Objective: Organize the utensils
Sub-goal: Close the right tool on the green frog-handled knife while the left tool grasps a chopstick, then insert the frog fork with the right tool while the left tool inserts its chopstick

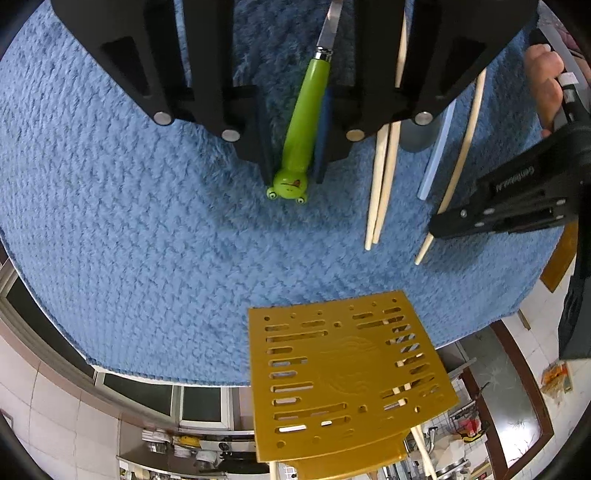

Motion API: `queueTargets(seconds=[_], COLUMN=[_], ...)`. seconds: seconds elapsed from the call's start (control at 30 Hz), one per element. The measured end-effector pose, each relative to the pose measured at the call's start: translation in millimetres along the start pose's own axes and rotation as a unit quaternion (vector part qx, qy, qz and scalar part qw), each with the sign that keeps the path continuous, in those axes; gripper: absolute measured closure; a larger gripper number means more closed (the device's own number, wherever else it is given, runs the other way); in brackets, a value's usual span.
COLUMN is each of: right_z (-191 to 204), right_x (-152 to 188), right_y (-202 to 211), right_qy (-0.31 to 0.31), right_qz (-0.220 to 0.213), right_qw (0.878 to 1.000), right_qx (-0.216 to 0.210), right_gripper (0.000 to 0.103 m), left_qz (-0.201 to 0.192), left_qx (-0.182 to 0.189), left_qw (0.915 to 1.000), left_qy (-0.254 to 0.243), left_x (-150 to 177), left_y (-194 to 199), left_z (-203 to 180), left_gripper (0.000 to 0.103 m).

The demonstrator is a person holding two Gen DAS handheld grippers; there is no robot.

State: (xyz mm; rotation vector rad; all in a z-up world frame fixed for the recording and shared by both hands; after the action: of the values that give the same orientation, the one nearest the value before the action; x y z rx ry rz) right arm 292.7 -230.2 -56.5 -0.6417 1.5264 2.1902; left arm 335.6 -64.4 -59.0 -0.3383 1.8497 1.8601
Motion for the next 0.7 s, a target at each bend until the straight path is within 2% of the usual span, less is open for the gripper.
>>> queueTargets(seconds=[0.2, 0.7], right_z=[-7.0, -12.1], right_x=[-4.7, -29.1], right_y=[6.0, 59.0], right_qy=[-0.009, -0.009], right_qz=[-0.009, -0.078], right_qw=[1.000, 0.996], right_qx=[-0.009, -0.032], right_gripper=[0.082, 0.084], left_qz=[-0.009, -0.062], left_qx=[0.001, 0.020], left_qw=[0.9999, 0.9977], left_qy=[0.005, 0.018], left_x=[6.2, -0.2], left_y=[9.3, 67.8], left_z=[9.5, 29.8], left_gripper=[0.098, 0.098])
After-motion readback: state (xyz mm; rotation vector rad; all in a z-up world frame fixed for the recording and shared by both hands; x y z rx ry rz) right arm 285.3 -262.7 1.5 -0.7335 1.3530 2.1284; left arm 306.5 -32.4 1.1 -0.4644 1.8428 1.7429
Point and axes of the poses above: each gripper's, at about its wrist camera, not at the fingertips, and y roughly against the way its jaws point, z to its left, x to its underside, the point moved 1 cm from there along -y, roughly the way its jaws point, and after that the axes turned 10 degrees about -x, right-handed, at the moved point
